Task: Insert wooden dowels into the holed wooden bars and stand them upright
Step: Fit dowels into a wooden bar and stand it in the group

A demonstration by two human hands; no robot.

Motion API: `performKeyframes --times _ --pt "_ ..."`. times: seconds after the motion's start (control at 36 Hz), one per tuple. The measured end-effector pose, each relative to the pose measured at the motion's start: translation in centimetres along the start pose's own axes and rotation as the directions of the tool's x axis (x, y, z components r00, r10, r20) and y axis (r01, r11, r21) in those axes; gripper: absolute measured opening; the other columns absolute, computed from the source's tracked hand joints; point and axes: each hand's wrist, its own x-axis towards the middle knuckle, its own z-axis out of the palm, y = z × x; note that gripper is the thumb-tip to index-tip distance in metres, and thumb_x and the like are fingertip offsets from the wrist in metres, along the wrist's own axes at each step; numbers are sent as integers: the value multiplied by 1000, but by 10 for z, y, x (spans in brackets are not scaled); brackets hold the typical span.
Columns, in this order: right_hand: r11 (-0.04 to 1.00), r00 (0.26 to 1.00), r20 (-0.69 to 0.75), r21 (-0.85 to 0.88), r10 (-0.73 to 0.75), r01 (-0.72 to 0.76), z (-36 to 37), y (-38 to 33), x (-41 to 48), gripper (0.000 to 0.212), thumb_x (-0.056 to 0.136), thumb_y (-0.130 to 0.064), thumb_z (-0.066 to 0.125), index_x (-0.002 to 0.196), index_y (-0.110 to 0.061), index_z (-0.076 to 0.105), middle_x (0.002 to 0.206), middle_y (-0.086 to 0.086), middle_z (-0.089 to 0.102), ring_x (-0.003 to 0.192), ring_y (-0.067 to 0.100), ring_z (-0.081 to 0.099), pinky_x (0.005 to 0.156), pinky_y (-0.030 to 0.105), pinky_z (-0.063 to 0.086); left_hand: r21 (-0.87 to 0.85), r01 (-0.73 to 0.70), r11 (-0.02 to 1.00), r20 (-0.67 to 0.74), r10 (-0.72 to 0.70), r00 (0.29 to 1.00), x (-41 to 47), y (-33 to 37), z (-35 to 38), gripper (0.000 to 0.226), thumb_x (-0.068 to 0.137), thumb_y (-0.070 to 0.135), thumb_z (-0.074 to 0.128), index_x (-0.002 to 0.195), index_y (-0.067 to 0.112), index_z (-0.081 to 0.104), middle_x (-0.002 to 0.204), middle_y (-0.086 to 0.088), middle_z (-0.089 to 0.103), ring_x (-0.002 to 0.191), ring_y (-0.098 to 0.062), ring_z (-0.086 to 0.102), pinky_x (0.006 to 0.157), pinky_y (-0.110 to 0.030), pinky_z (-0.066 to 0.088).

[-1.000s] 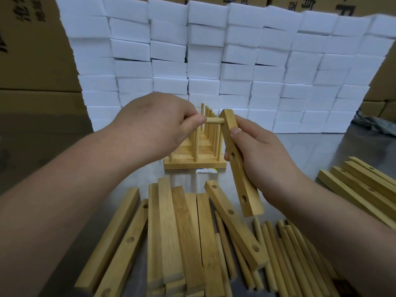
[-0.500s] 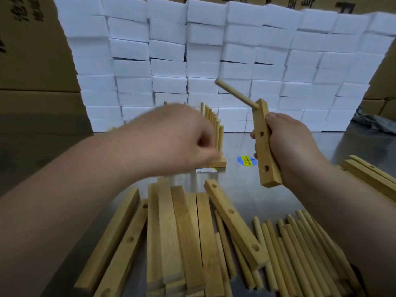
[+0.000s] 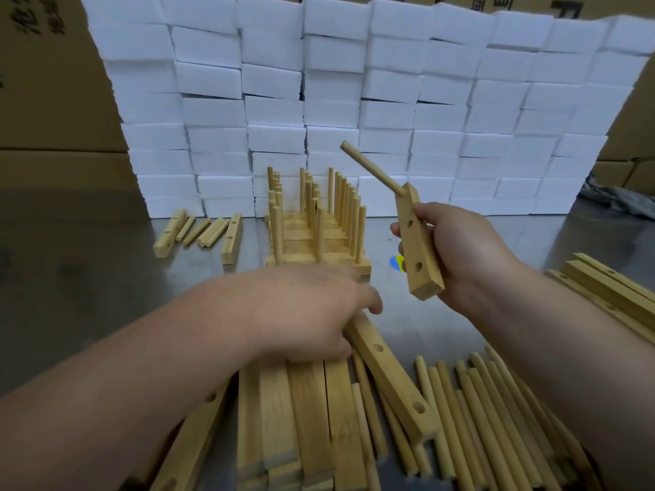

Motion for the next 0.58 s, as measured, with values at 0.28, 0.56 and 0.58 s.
performKeyframes --times 0.28,0.56,0.58 --pt "1000 1000 24 24 9 -9 2 -1 -3 20 91 -19 48 78 -12 61 51 -4 64 46 12 50 44 23 43 16 -52 999 -28 52 998 3 16 9 25 81 40 61 66 27 47 81 11 44 82 -8 41 64 -22 33" --pt "1000 999 39 16 -1 0 3 1 -4 26 90 -18 49 69 -10 62 58 1 62 42 13 48 48 26 40 -33 -95 995 88 97 991 1 22 14 36 86 32 52 121 42 55 93 12 41 106 -12 47 81 -26 41" --pt "1000 999 40 17 0 0 3 1 -4 26 90 -18 49 69 -10 62 58 0 61 43 13 48 48 26 40 -40 -96 995 98 100 990 0 24 14 38 85 32 52 121 42 54 97 11 42 108 -13 45 86 -30 43"
